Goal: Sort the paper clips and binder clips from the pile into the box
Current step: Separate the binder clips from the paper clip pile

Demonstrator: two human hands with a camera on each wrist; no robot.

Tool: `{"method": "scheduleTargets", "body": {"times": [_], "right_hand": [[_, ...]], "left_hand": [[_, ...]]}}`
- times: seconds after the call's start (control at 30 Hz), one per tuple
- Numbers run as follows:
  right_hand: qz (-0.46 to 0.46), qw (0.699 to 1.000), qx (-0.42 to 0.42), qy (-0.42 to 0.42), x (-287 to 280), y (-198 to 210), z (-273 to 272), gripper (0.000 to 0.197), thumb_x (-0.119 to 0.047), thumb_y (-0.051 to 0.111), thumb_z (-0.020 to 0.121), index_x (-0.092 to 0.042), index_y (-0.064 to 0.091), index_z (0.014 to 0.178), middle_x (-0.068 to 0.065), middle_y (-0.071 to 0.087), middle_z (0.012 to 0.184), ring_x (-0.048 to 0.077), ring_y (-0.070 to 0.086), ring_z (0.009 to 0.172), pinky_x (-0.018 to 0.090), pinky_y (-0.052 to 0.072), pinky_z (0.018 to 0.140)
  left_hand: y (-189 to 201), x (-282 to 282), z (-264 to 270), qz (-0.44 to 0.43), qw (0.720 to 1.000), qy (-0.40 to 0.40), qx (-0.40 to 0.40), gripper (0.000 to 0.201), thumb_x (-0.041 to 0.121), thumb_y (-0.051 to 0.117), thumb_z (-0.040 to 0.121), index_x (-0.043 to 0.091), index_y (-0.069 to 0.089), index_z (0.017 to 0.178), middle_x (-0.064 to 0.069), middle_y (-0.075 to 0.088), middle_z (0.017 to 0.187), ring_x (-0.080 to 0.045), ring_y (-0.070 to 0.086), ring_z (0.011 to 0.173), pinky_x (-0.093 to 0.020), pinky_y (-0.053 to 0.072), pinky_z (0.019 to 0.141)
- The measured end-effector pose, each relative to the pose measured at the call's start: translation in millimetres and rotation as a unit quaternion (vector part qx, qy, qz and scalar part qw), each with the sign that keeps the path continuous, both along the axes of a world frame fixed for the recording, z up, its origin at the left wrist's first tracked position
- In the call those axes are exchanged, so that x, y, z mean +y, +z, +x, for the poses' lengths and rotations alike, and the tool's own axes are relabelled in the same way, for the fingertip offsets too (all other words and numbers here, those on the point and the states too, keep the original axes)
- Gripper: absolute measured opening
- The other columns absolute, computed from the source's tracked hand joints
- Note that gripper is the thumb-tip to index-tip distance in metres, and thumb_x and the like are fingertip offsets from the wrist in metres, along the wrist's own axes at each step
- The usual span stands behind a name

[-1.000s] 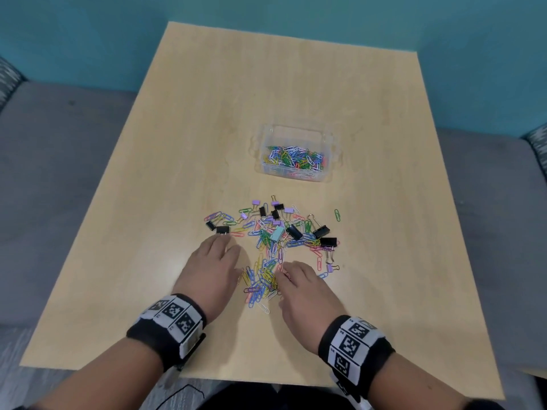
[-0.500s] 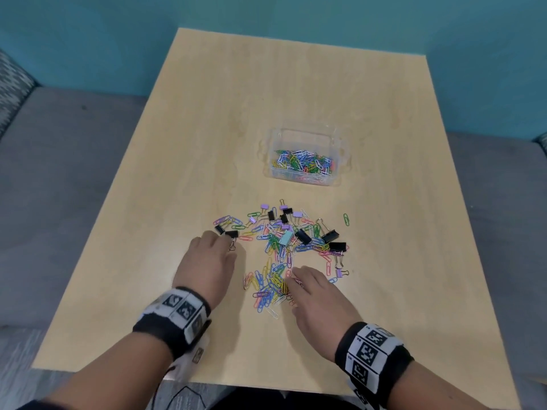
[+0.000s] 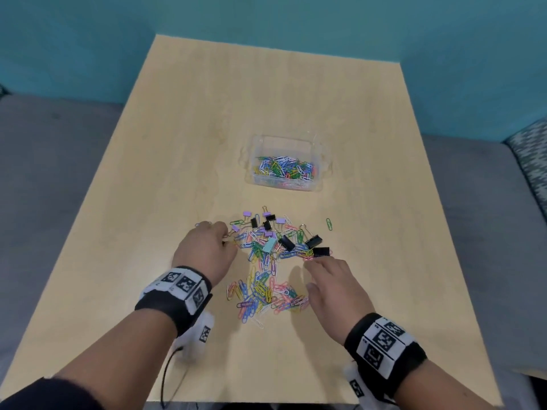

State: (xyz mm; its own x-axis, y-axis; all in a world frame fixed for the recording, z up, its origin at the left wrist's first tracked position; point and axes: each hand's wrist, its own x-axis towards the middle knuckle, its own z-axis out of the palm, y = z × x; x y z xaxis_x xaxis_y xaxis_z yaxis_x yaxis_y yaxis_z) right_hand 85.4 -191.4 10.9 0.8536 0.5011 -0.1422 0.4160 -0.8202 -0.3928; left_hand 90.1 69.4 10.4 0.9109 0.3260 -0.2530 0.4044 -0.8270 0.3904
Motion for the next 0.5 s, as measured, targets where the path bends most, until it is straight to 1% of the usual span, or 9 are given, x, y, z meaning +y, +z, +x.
{"method": "scheduleTargets", "body": {"times": [0.03,0.07,0.13,0.17,0.2,0.27,0.33,0.4,0.5], "right_hand": [[0.002,1.000,0.002,-0.003,-2,1,1,0.035,-0.017,0.051,0.086,-0.017,0.055,0.121,0.002,0.054,0.120,0.025,0.047,0.107,0.038,0.047,0.089],[0.007,1.000,0.002,-0.007,-4,1,3,0.035,-0.017,0.050,0.086,-0.017,0.055,0.121,0.001,0.054,0.120,0.025,0.047,0.107,0.037,0.046,0.089],[0.020,1.000,0.001,-0.019,-8,1,4,0.035,-0.017,0.049,0.085,-0.019,0.056,0.120,0.000,0.054,0.117,0.024,0.046,0.105,0.033,0.044,0.088],[0.025,0.999,0.002,-0.026,-8,1,5,0.035,-0.016,0.049,0.084,-0.019,0.056,0.118,0.000,0.054,0.116,0.023,0.046,0.103,0.032,0.043,0.087],[0.029,0.999,0.000,-0.035,-10,0,6,0.034,-0.015,0.051,0.084,-0.019,0.057,0.117,0.001,0.055,0.114,0.024,0.047,0.102,0.031,0.043,0.086],[0.031,0.998,-0.007,-0.059,-12,-1,10,0.034,-0.010,0.055,0.083,-0.018,0.058,0.116,0.003,0.056,0.111,0.027,0.049,0.100,0.033,0.044,0.084],[0.019,0.995,-0.002,-0.095,-13,-1,17,0.030,-0.011,0.058,0.085,-0.017,0.058,0.115,0.005,0.056,0.107,0.029,0.049,0.098,0.036,0.044,0.083],[-0.001,0.991,0.022,-0.136,-11,1,27,0.025,-0.017,0.056,0.088,-0.016,0.057,0.113,0.006,0.055,0.106,0.029,0.047,0.098,0.037,0.043,0.081],[-0.044,0.985,0.049,-0.160,-4,2,42,0.021,-0.027,0.053,0.090,-0.016,0.053,0.108,0.005,0.053,0.104,0.027,0.046,0.098,0.037,0.041,0.077]], "left_hand": [[1,4,-1,-0.109,0.992,0.061,-0.015,0.011,0.024,0.057,0.078,0.019,0.063,0.086,-0.003,0.060,0.083,-0.025,0.055,0.075,-0.031,0.044,0.063],[3,8,-2,-0.248,0.958,0.141,-0.031,0.009,0.024,0.060,0.075,0.019,0.066,0.079,-0.002,0.060,0.073,-0.023,0.053,0.065,-0.028,0.041,0.055],[6,15,-6,-0.468,0.838,0.278,-0.038,0.010,0.021,0.060,0.073,0.013,0.066,0.071,-0.002,0.053,0.059,-0.018,0.042,0.050,-0.020,0.028,0.042],[6,21,-9,-0.520,0.793,0.316,-0.034,0.011,0.018,0.059,0.075,0.010,0.066,0.072,-0.001,0.050,0.057,-0.015,0.039,0.048,-0.019,0.023,0.040],[6,27,-12,-0.535,0.776,0.333,-0.031,0.012,0.016,0.058,0.076,0.008,0.065,0.074,-0.001,0.048,0.057,-0.013,0.037,0.047,-0.019,0.021,0.040],[3,44,-20,-0.493,0.801,0.338,-0.041,0.012,0.019,0.059,0.068,0.008,0.065,0.070,-0.004,0.048,0.057,-0.016,0.037,0.047,-0.019,0.020,0.041],[-1,61,-27,-0.374,0.875,0.305,-0.041,0.010,0.021,0.059,0.064,0.012,0.063,0.060,-0.008,0.055,0.054,-0.023,0.042,0.048,-0.021,0.025,0.044],[0,70,-33,-0.217,0.946,0.242,0.007,0.015,0.024,0.060,0.072,0.013,0.062,0.061,-0.002,0.063,0.051,-0.026,0.054,0.051,-0.025,0.035,0.048],[1,69,-37,-0.072,0.981,0.174,0.049,0.019,0.029,0.055,0.080,0.016,0.059,0.067,0.001,0.064,0.055,-0.021,0.059,0.057,-0.027,0.039,0.051]]}}
